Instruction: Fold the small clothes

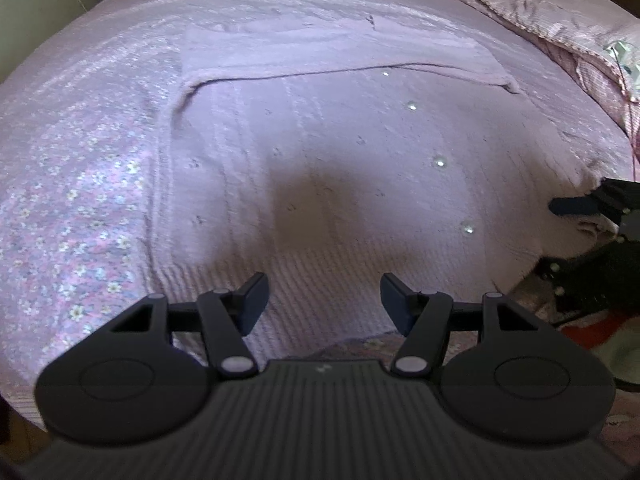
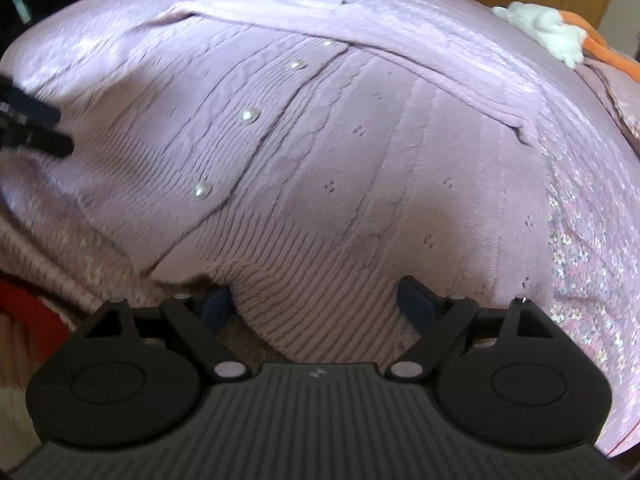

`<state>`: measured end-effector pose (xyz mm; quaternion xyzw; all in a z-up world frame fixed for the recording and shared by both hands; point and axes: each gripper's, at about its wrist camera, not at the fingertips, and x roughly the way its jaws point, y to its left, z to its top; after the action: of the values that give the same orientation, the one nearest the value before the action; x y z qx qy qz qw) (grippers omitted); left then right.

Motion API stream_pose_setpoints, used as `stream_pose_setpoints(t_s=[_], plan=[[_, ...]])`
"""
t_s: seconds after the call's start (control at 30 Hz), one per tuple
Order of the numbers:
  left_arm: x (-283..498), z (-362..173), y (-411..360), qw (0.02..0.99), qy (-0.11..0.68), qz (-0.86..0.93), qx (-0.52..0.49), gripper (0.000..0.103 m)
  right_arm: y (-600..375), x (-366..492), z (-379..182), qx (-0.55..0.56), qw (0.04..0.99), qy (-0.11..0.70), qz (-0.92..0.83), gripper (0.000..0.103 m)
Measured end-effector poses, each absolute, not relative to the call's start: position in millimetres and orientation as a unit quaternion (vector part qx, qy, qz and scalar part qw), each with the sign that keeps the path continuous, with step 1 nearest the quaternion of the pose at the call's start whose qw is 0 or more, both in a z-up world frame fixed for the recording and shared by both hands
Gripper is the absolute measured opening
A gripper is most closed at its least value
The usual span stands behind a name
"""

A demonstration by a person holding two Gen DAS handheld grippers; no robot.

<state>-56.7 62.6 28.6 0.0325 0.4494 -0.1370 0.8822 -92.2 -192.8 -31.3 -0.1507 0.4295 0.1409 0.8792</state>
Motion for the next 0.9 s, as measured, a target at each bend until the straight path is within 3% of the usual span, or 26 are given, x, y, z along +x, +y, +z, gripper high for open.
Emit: stream_pose_setpoints(t_s=[0.2,0.27,0.9], plan=[[-61.2,26.8,54.5,0.875,0.453,-0.158,0.057,0.065,-206.7,-85.8,-27.1,-0.089,0.894,0.424,0.118,0.089],[-65.3,26.9,50.8,0.874,0.451,-0.165,0.071,0.076,-210.2,-84.0,-26.4,-0.072,0.896,0.423,0.114,0.089],[-62.8,3.7,23.5,0.865,0.432,-0.144,0.212,0.078,-225.1,-78.7,-23.4,0.002,0.902,0.419,0.1,0.089]])
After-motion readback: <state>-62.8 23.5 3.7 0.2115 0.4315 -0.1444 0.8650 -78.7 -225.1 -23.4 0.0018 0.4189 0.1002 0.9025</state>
